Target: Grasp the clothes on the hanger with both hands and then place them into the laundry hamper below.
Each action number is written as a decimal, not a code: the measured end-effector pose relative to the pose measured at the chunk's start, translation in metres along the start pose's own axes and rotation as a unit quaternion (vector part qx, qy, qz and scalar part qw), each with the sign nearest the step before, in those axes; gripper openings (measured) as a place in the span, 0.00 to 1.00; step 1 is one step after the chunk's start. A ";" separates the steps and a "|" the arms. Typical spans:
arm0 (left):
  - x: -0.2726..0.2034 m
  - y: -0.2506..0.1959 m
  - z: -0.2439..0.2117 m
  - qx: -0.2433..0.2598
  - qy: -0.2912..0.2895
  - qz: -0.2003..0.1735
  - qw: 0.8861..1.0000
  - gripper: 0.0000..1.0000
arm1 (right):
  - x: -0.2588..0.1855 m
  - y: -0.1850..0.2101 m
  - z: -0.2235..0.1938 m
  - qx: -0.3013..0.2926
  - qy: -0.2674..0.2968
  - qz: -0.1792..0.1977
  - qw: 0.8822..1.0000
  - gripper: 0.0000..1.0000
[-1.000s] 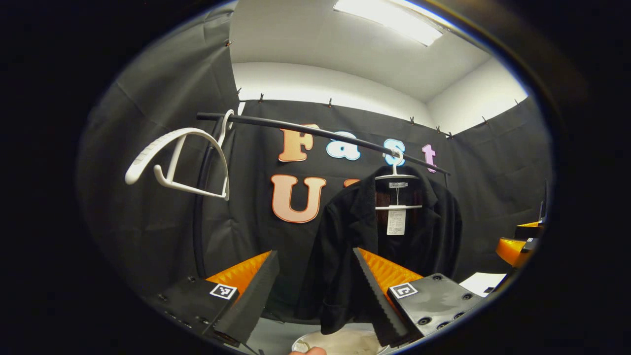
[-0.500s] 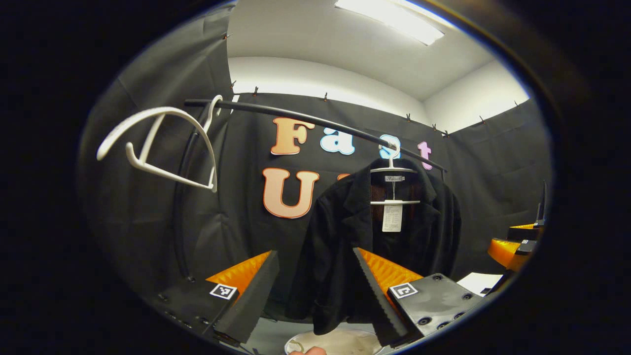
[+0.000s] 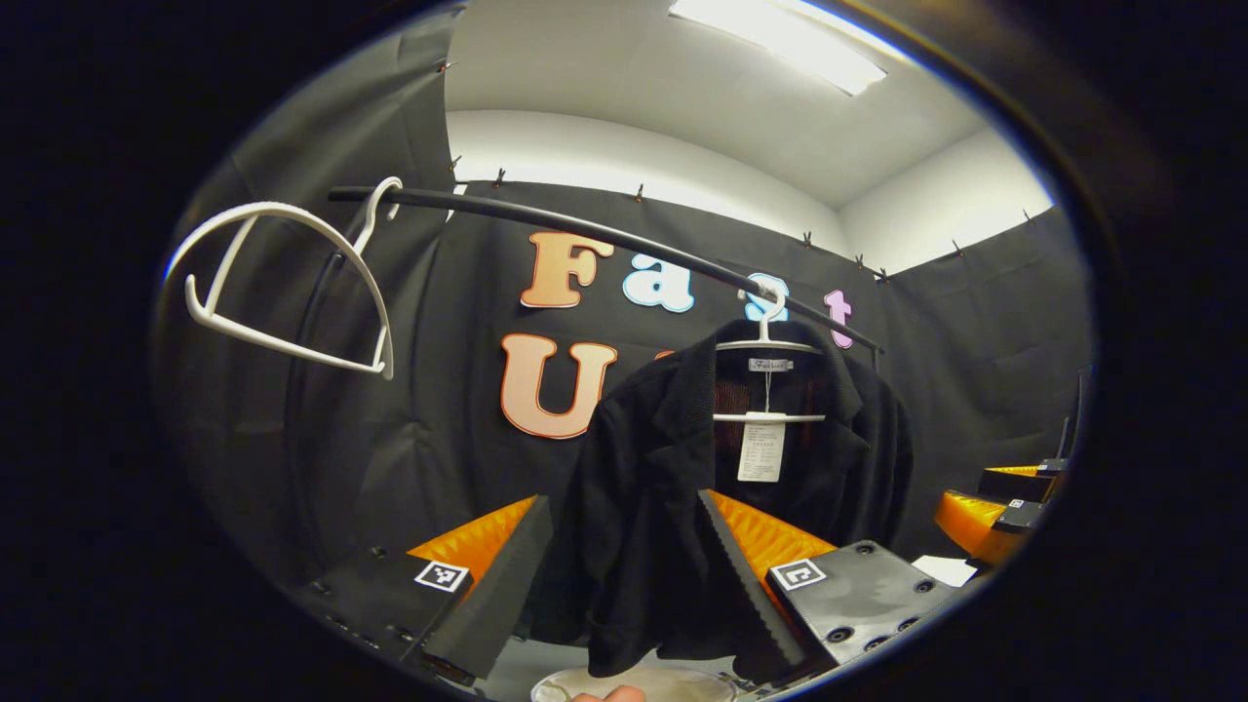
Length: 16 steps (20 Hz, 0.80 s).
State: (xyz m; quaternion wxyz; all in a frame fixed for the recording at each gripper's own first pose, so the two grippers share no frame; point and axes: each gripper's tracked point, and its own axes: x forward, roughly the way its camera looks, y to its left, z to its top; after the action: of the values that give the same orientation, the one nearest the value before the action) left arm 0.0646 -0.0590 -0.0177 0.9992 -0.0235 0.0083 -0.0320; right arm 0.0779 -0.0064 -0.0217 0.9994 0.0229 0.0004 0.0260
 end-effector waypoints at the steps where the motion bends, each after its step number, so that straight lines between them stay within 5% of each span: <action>1: 0.001 -0.002 -0.001 0.002 0.000 0.004 1.000 0.96 | 0.000 -0.001 0.000 0.005 -0.001 0.004 1.000 0.93; 9: 0.037 -0.040 -0.003 -0.018 -0.005 -0.014 1.000 0.96 | 0.046 0.034 0.014 0.043 -0.025 0.052 0.997 0.93; 16: 0.130 -0.047 -0.052 -0.014 0.016 -0.051 0.998 0.96 | 0.153 0.070 -0.026 0.038 0.027 0.014 0.999 0.93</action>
State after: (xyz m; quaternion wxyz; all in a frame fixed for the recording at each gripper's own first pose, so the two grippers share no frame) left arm 0.1903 -0.1164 -0.0693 0.9955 -0.0378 0.0234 -0.0835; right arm 0.2265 0.0724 -0.0444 0.9970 0.0606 0.0280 0.0402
